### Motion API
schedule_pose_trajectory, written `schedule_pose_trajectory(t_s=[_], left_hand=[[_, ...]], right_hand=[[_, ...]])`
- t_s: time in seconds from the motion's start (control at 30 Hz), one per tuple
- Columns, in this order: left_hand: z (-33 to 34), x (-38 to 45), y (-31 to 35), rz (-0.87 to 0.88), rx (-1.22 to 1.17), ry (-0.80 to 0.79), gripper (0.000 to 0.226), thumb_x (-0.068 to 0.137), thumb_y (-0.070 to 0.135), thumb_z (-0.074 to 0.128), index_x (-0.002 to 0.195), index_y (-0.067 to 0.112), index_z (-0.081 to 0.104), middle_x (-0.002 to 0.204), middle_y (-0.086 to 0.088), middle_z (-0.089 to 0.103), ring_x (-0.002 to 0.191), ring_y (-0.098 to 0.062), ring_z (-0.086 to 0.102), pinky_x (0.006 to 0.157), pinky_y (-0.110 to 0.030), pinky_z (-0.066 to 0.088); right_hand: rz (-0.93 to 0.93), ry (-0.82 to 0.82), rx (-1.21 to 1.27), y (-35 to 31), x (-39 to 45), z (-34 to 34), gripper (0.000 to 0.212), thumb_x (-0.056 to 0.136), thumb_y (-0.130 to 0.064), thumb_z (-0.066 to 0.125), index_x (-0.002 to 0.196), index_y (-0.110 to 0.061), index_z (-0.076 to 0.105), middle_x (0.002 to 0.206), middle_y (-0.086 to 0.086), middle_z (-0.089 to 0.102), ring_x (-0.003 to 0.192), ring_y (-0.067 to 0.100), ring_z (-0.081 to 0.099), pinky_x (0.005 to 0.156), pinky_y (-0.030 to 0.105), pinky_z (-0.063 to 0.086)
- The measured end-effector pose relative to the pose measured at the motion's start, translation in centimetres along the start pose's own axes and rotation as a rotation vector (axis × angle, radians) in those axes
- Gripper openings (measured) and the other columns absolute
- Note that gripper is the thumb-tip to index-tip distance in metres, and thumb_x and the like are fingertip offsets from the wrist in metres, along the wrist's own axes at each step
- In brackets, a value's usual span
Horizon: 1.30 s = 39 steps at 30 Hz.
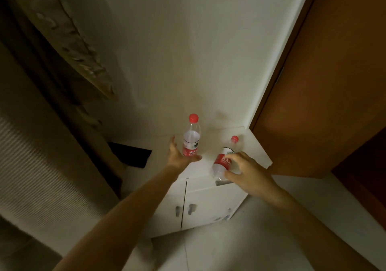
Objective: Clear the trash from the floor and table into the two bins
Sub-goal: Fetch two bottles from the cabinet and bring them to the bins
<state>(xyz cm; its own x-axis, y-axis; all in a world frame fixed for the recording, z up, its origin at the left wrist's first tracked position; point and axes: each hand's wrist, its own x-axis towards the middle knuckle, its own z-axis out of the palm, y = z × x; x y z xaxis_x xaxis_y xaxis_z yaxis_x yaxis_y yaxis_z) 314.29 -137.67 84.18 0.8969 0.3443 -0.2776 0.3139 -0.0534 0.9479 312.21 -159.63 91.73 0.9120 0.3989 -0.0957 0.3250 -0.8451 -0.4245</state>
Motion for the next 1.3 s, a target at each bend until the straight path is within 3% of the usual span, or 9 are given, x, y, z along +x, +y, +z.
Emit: schedule_pose_trajectory(t_s=[0.27,0.33,0.4,0.53,0.6,0.73,0.97,1.17,1.3], left_hand=[[3.5,7.8,-1.6,-0.007,0.012,0.139,0.105,0.055,0.013,0.091,0.142,0.022,0.032,0.133,-0.007,0.051,0.118,-0.030,0.051,0.096,-0.037,0.047],[4.1,8.4,-1.8,0.000,0.001,0.151,0.091,0.056,0.012,0.090,0.132,0.021,0.041,0.121,-0.006,0.056,0.107,-0.027,0.056,0.080,-0.032,0.053],[4.4,8.7,-1.6,0.022,0.013,0.160,0.071,0.061,0.012,0.088,0.118,0.023,0.047,0.110,-0.003,0.059,0.098,-0.024,0.058,0.065,-0.021,0.048],[4.7,8.4,-0.3,0.125,0.191,0.128,0.059,0.069,0.023,0.084,0.110,0.027,0.043,0.086,0.017,0.056,0.072,-0.006,0.057,0.056,-0.015,0.047],[4.7,8.0,0.6,0.172,0.327,0.116,0.059,0.070,0.037,0.081,0.111,0.030,0.039,0.082,0.021,0.056,0.067,0.000,0.056,0.060,-0.020,0.051],[5.2,8.0,1.3,0.148,0.443,0.092,0.066,0.070,0.065,0.070,0.119,0.032,0.041,0.098,0.009,0.063,0.081,-0.013,0.064,0.074,-0.036,0.058],[5.2,8.1,0.4,0.042,0.469,0.123,0.065,0.074,0.064,0.065,0.122,0.027,0.041,0.103,0.003,0.062,0.085,-0.018,0.065,0.077,-0.040,0.059],[3.7,7.7,-0.1,0.005,0.457,0.157,0.065,0.074,0.062,0.067,0.122,0.028,0.040,0.106,0.003,0.062,0.088,-0.018,0.064,0.080,-0.040,0.058],[2.6,7.4,0.0,-0.008,0.443,0.173,0.063,0.075,0.062,0.066,0.122,0.030,0.040,0.107,0.004,0.062,0.088,-0.016,0.064,0.080,-0.038,0.058]], right_hand=[[0.020,-0.066,0.028,3.0,6.6,0.9,0.052,0.092,-0.045,0.054,0.137,-0.027,0.038,0.134,-0.005,0.046,0.115,0.015,0.051,0.094,0.031,0.047],[0.004,-0.065,0.031,3.4,7.7,1.3,0.050,0.092,-0.043,0.054,0.137,-0.025,0.040,0.134,-0.005,0.047,0.115,0.015,0.050,0.092,0.028,0.043],[-0.017,-0.064,0.029,3.5,8.5,1.7,0.049,0.091,-0.041,0.055,0.136,-0.024,0.042,0.133,-0.004,0.048,0.114,0.015,0.051,0.086,0.025,0.039],[-0.015,-0.050,0.048,4.3,10.0,2.5,0.049,0.091,-0.037,0.057,0.136,-0.022,0.044,0.134,-0.003,0.049,0.115,0.017,0.052,0.083,0.022,0.036],[0.010,0.006,0.012,4.9,10.7,3.0,0.049,0.092,-0.035,0.056,0.137,-0.020,0.043,0.135,-0.001,0.050,0.115,0.019,0.053,0.083,0.023,0.040],[0.112,0.098,-0.080,6.3,12.3,5.4,0.055,0.094,-0.039,0.049,0.141,-0.016,0.034,0.138,0.006,0.047,0.117,0.023,0.050,0.090,0.031,0.044],[0.351,0.071,-0.099,7.3,15.5,9.4,0.086,0.088,-0.056,0.051,0.149,-0.013,0.010,0.153,0.018,0.020,0.127,0.033,0.044,0.096,0.041,0.045],[0.268,-0.023,-0.106,7.3,17.0,10.9,0.094,0.084,-0.050,0.062,0.150,-0.015,0.004,0.141,0.016,0.031,0.098,0.023,0.059,0.073,0.025,0.048],[0.221,-0.058,-0.144,6.9,17.0,11.4,0.094,0.086,-0.034,0.063,0.150,-0.021,-0.004,0.128,0.012,0.042,0.080,0.016,0.049,0.064,0.023,0.041]])
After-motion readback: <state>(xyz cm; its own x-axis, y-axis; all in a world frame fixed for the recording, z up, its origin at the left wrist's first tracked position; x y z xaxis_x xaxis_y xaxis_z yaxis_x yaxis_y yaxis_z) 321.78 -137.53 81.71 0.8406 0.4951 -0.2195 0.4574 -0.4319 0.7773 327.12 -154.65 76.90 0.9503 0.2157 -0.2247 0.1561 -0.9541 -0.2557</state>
